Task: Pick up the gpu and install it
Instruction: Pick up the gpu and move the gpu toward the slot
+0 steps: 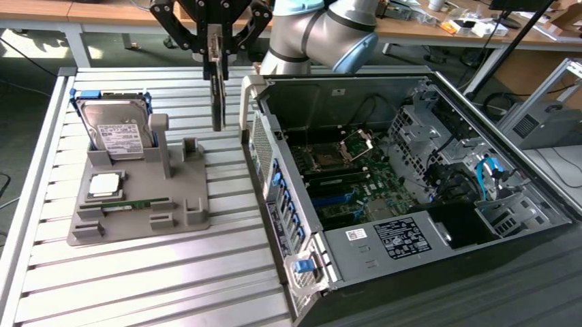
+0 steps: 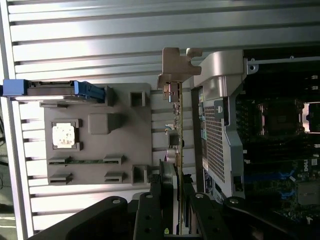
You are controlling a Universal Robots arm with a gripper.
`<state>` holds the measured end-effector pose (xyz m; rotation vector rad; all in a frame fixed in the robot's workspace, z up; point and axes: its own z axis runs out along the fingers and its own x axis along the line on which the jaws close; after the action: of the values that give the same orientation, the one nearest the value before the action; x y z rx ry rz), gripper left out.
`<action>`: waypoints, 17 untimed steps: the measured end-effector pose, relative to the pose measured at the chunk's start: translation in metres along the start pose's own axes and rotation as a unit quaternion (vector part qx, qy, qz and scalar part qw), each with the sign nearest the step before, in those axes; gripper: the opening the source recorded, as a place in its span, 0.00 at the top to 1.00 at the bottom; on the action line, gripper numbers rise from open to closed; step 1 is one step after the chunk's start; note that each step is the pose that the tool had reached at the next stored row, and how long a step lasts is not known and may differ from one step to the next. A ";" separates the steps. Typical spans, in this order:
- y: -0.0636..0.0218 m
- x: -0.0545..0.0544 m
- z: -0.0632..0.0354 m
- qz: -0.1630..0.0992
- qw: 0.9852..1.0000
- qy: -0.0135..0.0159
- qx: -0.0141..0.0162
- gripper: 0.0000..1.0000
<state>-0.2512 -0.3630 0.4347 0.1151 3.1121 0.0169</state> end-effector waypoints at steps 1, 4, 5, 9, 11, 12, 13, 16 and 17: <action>0.0000 0.000 0.0000 0.000 1.000 0.000 0.000 0.73; 0.0001 -0.002 0.0000 0.000 1.000 0.000 0.000 0.73; 0.0002 -0.002 0.0001 0.000 1.000 0.000 0.000 0.73; 0.0003 -0.004 0.0001 0.000 1.000 0.000 0.000 0.73; 0.0004 -0.006 0.0002 0.000 1.000 0.000 0.000 0.73; 0.0004 -0.006 0.0002 0.000 1.000 0.000 0.000 0.73; 0.0005 -0.007 0.0002 0.000 1.000 0.000 0.000 0.73; 0.0006 -0.008 0.0002 0.000 1.000 0.000 0.000 0.73; 0.0006 -0.008 0.0002 0.000 1.000 0.000 0.000 0.73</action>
<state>-0.2427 -0.3630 0.4347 0.1150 3.1121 0.0166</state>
